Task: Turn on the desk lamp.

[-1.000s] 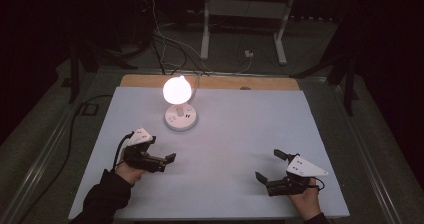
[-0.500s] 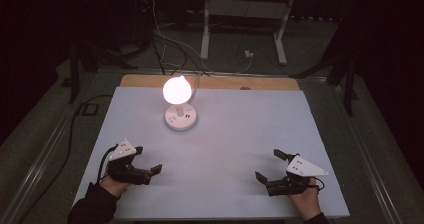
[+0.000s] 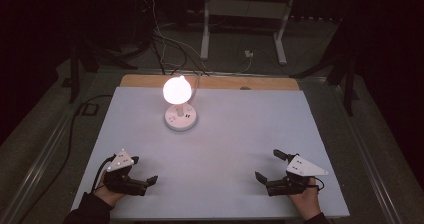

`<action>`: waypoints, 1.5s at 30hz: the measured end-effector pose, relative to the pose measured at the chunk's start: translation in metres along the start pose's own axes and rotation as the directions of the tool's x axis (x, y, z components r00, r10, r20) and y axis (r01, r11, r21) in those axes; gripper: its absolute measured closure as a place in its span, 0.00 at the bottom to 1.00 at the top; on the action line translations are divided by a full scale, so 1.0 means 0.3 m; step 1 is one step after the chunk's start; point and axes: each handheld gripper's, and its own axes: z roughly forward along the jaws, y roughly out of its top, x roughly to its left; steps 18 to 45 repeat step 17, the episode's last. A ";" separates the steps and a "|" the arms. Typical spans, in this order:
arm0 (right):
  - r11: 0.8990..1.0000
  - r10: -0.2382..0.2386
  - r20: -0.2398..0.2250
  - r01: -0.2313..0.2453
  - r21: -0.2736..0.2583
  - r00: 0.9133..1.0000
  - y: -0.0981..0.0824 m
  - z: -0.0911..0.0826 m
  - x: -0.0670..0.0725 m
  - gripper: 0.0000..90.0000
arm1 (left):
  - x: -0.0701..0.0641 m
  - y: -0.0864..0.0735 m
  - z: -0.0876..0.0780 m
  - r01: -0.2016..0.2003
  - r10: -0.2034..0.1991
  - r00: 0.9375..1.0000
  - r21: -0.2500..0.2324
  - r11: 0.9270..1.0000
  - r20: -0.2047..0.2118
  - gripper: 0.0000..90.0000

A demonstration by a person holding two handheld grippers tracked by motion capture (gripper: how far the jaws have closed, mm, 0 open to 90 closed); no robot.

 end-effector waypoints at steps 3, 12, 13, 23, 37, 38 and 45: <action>1.000 -0.001 -0.003 0.001 0.003 1.000 -0.001 0.001 0.000 0.00 | 0.003 0.000 0.006 -0.011 0.011 1.000 0.009 1.000 -0.006 0.00; 1.000 -0.004 -0.008 0.004 0.007 1.000 0.000 0.003 0.002 0.00 | -0.003 0.009 0.003 -0.022 0.022 1.000 -0.018 1.000 0.009 0.00; 1.000 -0.004 -0.008 0.004 0.006 1.000 0.000 0.003 0.002 0.00 | -0.004 0.010 0.002 -0.022 0.022 1.000 -0.019 1.000 0.008 0.00; 1.000 -0.005 -0.008 0.005 0.010 1.000 -0.001 0.005 0.002 0.00 | -0.005 0.013 0.002 -0.025 0.025 1.000 -0.025 0.999 0.015 0.00; 1.000 -0.005 -0.008 0.005 0.010 1.000 -0.001 0.005 0.002 0.00 | -0.005 0.013 0.002 -0.025 0.025 1.000 -0.025 0.999 0.015 0.00; 1.000 -0.005 -0.008 0.005 0.010 1.000 -0.001 0.005 0.002 0.00 | -0.005 0.013 0.002 -0.025 0.025 1.000 -0.025 0.999 0.015 0.00; 1.000 -0.005 -0.008 0.005 0.010 1.000 -0.001 0.005 0.002 0.00 | -0.005 0.013 0.002 -0.025 0.025 1.000 -0.025 0.999 0.015 0.00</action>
